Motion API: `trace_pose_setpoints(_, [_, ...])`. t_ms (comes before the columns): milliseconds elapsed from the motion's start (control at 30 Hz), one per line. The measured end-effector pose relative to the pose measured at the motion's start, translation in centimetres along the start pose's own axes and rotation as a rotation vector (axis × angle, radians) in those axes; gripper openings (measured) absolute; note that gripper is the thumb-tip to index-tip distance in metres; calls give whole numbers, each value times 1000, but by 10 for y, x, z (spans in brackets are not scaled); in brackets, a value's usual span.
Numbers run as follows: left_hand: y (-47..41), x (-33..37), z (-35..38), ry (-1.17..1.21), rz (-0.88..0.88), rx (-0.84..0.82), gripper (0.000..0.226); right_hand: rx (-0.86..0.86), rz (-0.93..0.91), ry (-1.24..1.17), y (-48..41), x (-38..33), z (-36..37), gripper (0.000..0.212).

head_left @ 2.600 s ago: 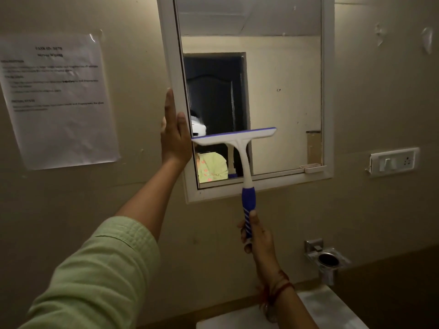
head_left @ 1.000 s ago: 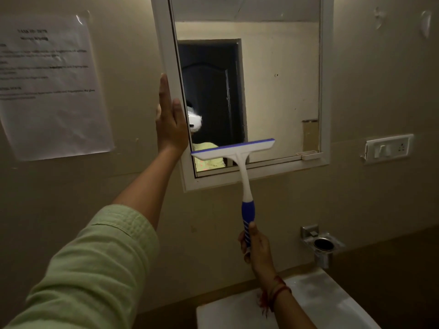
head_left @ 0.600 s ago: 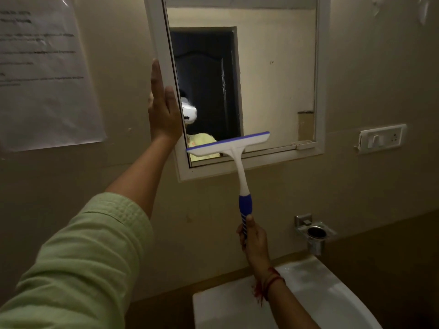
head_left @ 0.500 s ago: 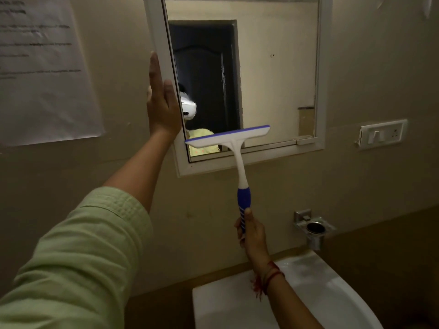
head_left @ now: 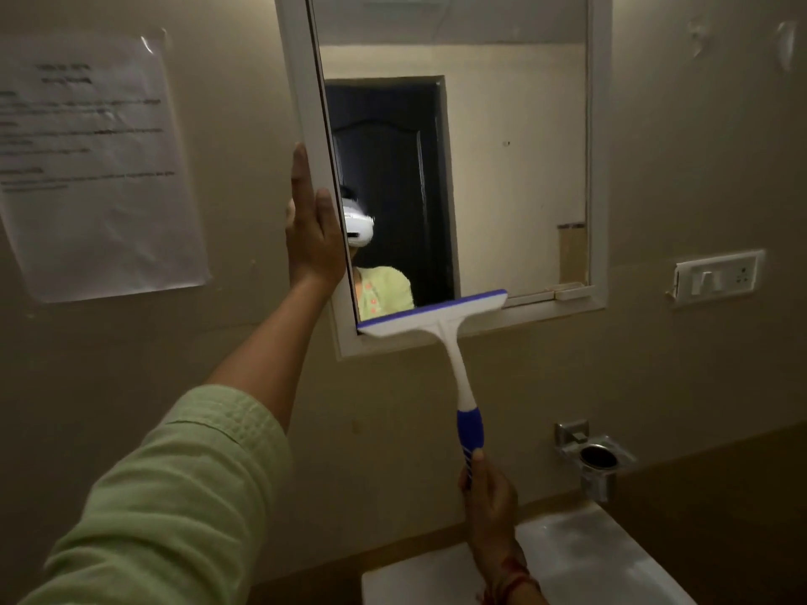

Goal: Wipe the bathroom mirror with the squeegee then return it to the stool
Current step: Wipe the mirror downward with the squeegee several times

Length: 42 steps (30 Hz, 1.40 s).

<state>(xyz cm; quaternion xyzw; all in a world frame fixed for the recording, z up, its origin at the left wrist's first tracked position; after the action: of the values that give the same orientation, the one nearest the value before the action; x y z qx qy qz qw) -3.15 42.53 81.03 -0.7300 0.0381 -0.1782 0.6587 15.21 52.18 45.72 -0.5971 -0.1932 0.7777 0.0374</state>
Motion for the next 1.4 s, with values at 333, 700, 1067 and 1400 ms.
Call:
trace_pose_setpoints(333, [2, -7, 1, 29, -40, -14, 49, -3, -266, -233, -63, -184, 1, 45])
trace_pose_setpoints(700, [2, -4, 1, 21, -30, -18, 46, 10, -442, -120, -150, -351, 26, 44])
trace_pose_setpoints(1067, [3, -3, 0, 42, -39, -25, 48, -54, -385, -86, -173, -381, 33, 45])
trace_pose_setpoints(1400, [2, -8, 0, 31, -78, -58, 48, -149, -296, -69, -174, -385, 52, 49])
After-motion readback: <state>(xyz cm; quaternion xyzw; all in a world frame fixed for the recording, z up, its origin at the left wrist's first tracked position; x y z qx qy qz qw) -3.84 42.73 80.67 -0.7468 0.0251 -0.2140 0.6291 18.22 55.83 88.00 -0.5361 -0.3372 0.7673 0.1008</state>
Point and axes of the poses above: each hand's wrist, its own y-axis away from the middle knuckle, its own z-axis out of the palm, x = y × z, the point moved 9 cm from there along -y, towards the middle knuckle, and after that the axes turned 5 degrees about -x, right-handed, at the moved point
